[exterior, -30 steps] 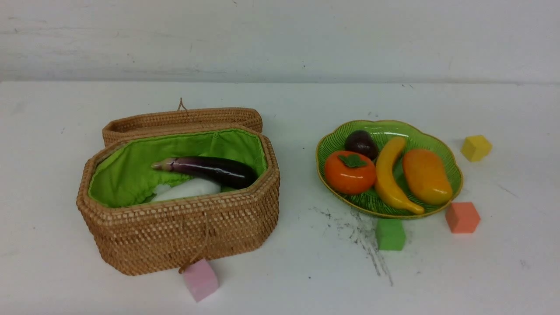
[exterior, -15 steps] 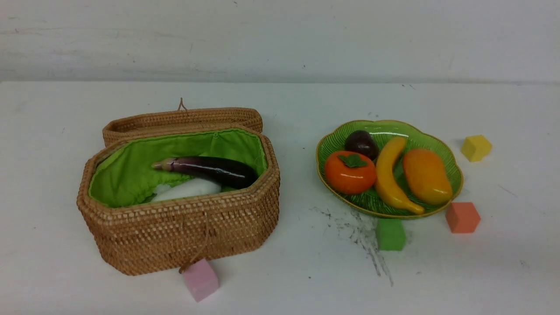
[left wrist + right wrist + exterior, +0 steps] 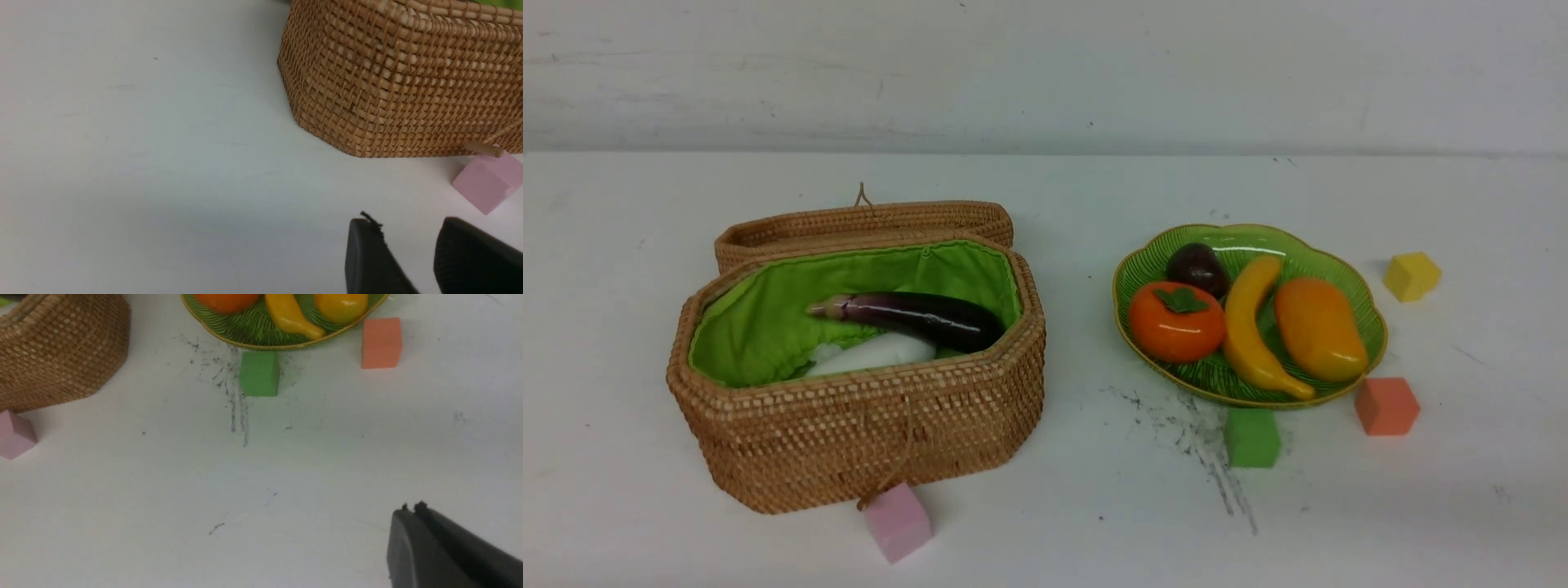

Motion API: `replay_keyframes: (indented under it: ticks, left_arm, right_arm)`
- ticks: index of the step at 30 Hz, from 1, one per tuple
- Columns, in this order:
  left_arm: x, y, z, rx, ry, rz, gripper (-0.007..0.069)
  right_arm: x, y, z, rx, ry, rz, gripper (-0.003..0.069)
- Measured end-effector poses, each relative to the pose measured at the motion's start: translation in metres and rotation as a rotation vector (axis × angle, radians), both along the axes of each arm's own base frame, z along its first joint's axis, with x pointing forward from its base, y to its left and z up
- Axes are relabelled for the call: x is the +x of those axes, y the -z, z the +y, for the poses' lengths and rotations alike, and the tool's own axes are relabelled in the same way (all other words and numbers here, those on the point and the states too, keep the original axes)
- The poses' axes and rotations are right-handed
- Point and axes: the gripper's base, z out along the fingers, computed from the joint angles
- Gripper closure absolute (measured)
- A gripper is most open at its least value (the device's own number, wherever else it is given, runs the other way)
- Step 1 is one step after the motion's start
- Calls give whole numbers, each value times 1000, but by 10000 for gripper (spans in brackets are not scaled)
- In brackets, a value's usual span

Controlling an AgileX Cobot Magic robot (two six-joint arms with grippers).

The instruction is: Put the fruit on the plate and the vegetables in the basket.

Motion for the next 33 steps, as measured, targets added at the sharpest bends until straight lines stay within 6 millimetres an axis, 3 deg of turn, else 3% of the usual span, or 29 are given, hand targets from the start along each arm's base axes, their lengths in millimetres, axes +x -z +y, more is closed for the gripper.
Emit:
replay_keyframes:
  ticks: [21,27,30,33]
  left_arm:
    - [0,0,0,0,0,0,386]
    - [0,0,0,0,0,0,386]
    - [0,0,0,0,0,0,386]
    - [0,0,0,0,0,0,386]
  right_arm:
    - [4,-5,-7,-77,31,-93,653]
    - [-22,-5,-14,-128,61,-282,648]
    - [-41,11,-17,-143,79,-406,647]
    - [-53,43,-21,-154,117,-492,645]
